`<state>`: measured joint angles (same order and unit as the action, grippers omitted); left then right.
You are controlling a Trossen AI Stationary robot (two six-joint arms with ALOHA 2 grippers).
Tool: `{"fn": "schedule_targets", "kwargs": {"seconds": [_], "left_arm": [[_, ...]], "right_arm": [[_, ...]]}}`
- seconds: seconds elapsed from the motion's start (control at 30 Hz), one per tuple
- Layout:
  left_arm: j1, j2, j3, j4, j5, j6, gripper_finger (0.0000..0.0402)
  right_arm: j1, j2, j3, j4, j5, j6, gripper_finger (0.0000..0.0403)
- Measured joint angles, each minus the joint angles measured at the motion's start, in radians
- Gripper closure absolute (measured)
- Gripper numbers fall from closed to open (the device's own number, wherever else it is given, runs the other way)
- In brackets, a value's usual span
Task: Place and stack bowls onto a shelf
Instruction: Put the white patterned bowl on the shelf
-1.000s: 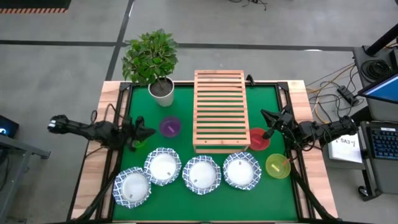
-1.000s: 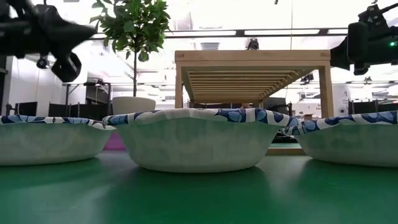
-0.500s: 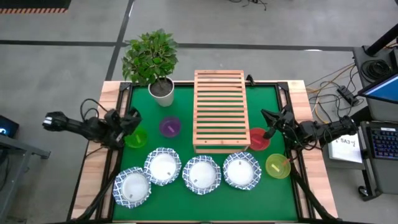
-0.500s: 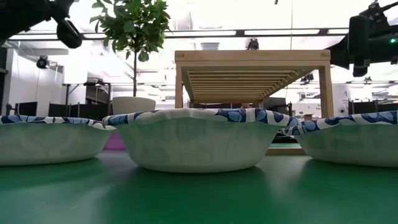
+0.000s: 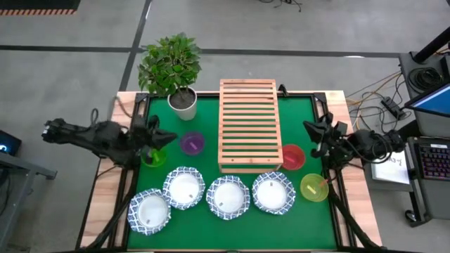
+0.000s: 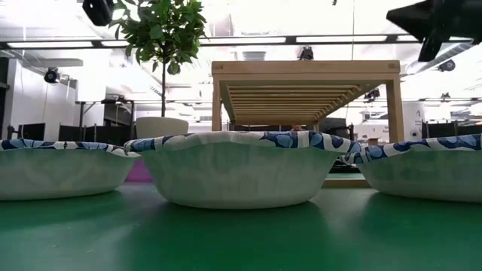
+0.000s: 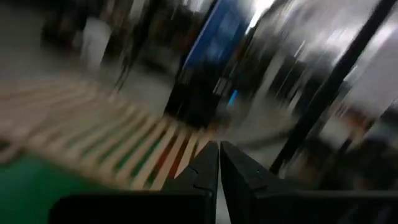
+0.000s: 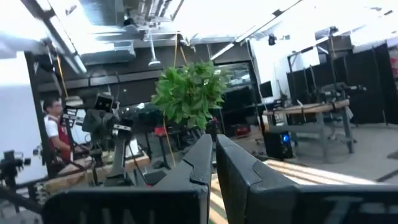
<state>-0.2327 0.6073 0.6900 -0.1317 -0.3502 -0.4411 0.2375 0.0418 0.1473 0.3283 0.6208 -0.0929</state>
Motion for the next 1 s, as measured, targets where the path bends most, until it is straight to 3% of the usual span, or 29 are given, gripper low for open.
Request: {"fn": "schedule_targets", "kwargs": {"seconds": [0.1, 0.17, 0.3, 0.43, 0.6, 0.8, 1.0], "left_arm": [[0.000, 0.140, 0.164, -0.343, 0.001, -0.100, 0.0402], [-0.002, 0.241, 0.250, -0.488, 0.020, -0.153, 0.0402], [-0.003, 0.431, 0.386, -0.689, 0.171, -0.207, 0.0402], [-0.020, 0.599, 0.481, -0.790, 0.312, -0.237, 0.0402], [-0.065, 0.770, 0.572, -0.877, 0.335, -0.220, 0.0402], [-0.130, 0.917, 0.607, -0.904, 0.294, -0.187, 0.0402], [-0.207, 1.033, 0.605, -0.903, 0.288, -0.262, 0.0402]], "right_arm": [[0.000, 0.010, 0.026, -0.055, 0.000, -0.011, 0.0390], [0.000, 0.014, 0.031, -0.097, -0.001, 0.014, 0.0390], [0.000, 0.013, 0.040, -0.212, -0.002, 0.127, 0.0390], [0.000, 0.022, 0.033, -0.340, -0.049, 0.251, 0.0390], [0.000, 0.052, 0.020, -0.381, -0.072, 0.306, 0.0390], [0.000, 0.058, 0.044, -0.223, -0.073, 0.127, 0.0390], [0.000, 0.059, 0.115, -0.228, -0.075, -0.058, 0.0390]]}}
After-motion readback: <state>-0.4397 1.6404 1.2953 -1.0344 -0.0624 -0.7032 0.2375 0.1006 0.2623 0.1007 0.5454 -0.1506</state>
